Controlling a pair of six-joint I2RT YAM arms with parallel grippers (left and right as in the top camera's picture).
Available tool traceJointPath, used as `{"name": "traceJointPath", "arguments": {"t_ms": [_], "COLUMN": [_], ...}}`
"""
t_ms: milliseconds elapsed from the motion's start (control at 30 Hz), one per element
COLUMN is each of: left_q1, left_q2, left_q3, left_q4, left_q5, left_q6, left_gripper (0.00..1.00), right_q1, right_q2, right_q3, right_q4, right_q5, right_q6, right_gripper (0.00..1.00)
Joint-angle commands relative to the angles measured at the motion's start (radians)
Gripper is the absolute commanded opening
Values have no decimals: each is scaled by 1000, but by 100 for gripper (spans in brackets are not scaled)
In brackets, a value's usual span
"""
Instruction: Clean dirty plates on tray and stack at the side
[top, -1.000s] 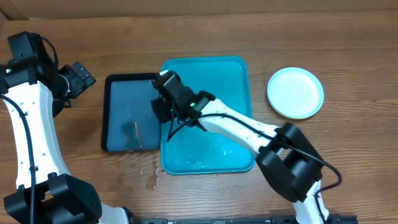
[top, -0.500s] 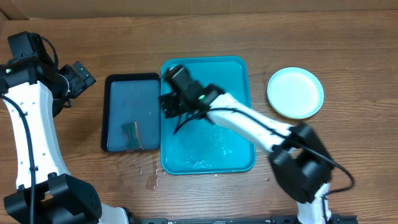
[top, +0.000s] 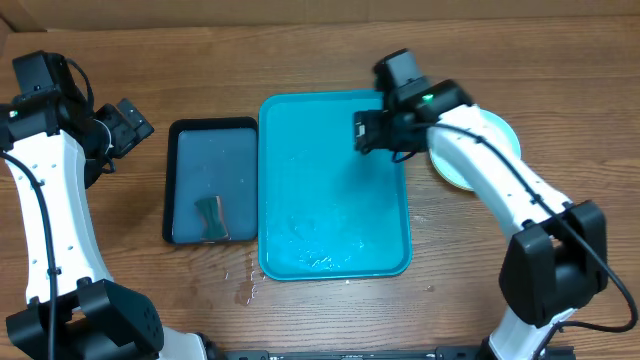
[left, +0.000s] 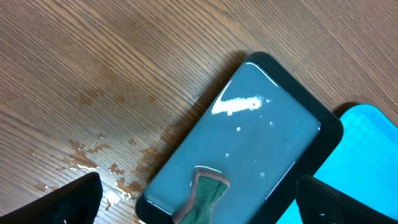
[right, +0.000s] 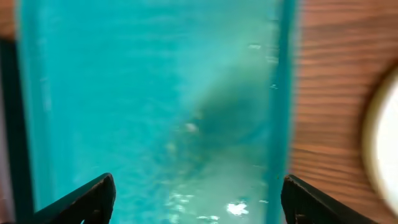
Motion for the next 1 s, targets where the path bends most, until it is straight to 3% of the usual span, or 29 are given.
{"name": "traceJointPath", "arguments": {"t_ms": [0,233,500,967], "left_q1": [0,0,0,0], "left_q2": [-13,-13,-13,-13], "left_q3": [18,18,18,18], "left_q4": [2,2,2,2], "left_q5": [-6,-6,-6,-6], "left_q6": [-10,-10,-10,-10], "left_gripper": [100,100,100,100], "right_q1": [-32,-51,-60,-60], "right_q2": [-12,-12,-12,-12], "right_q3": [-29,-45,-45,-45], "right_q4": [-20,-31,-43,-35], "right_q5": [5,20,147,147], "right_q6": [-35,-153,-154,-154], "right_gripper": [84,85,100,100]}}
